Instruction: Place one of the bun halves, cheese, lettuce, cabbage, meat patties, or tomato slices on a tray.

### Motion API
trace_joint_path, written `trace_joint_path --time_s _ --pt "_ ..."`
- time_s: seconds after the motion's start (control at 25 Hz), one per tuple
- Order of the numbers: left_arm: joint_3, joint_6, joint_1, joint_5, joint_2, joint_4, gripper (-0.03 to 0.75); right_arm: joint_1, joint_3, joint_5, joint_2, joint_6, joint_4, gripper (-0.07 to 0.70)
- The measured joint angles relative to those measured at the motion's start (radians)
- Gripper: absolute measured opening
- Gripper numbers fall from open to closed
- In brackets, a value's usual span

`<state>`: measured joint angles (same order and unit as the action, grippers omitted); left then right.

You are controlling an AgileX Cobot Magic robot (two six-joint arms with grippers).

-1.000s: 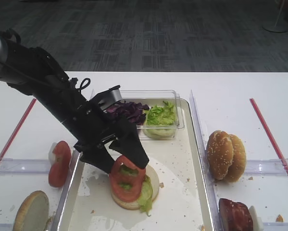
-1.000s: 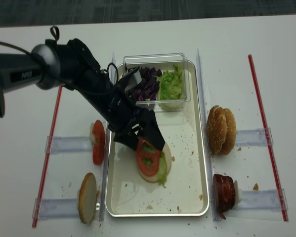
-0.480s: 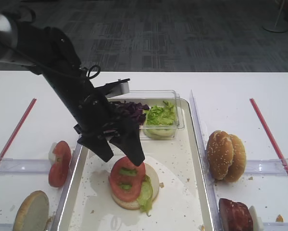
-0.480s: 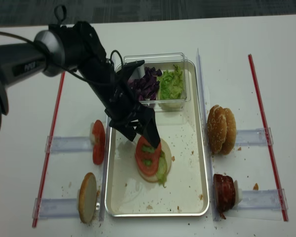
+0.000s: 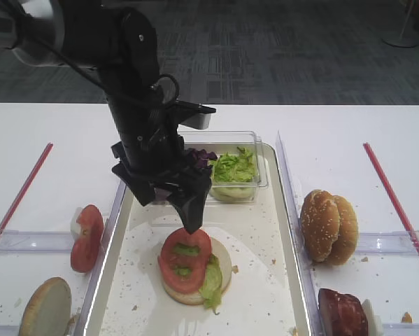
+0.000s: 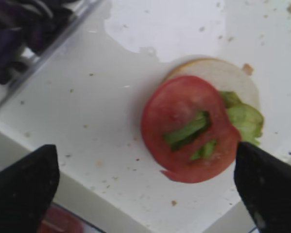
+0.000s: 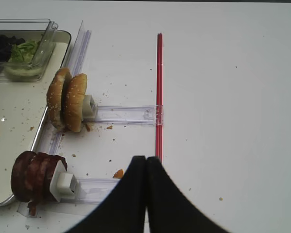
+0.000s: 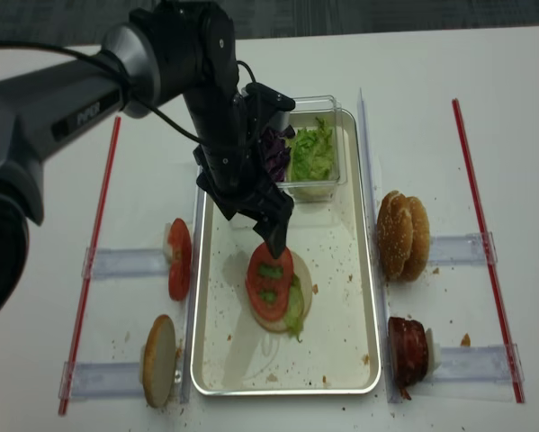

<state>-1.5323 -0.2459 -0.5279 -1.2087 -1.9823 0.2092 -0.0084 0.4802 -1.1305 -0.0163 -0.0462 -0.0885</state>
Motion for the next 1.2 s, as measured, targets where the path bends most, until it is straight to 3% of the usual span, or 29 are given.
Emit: trace_joint_path --time_s 0.16,0.28,0.76,0.96,1.2 --pt "-0.016 0.096 -0.024 -0.002 0.000 -0.163 0.671 0.000 0.000 0.000 0.000 0.000 0.000 0.036" --pt "-0.019 0.116 -0.024 -0.002 0.000 -0.209 0.671 0.000 0.000 0.000 0.000 0.000 0.000 0.036" --pt "-0.022 0.125 -0.028 -0.003 0.000 -0.209 0.671 0.000 0.000 0.000 0.000 0.000 0.000 0.036" --pt "-0.022 0.171 -0.026 -0.004 0.000 -0.295 0.671 0.000 0.000 0.000 0.000 0.000 0.000 0.036" --pt "-0.022 0.199 0.039 -0.004 0.000 -0.320 0.671 0.000 0.000 0.000 0.000 -0.002 0.000 0.036"
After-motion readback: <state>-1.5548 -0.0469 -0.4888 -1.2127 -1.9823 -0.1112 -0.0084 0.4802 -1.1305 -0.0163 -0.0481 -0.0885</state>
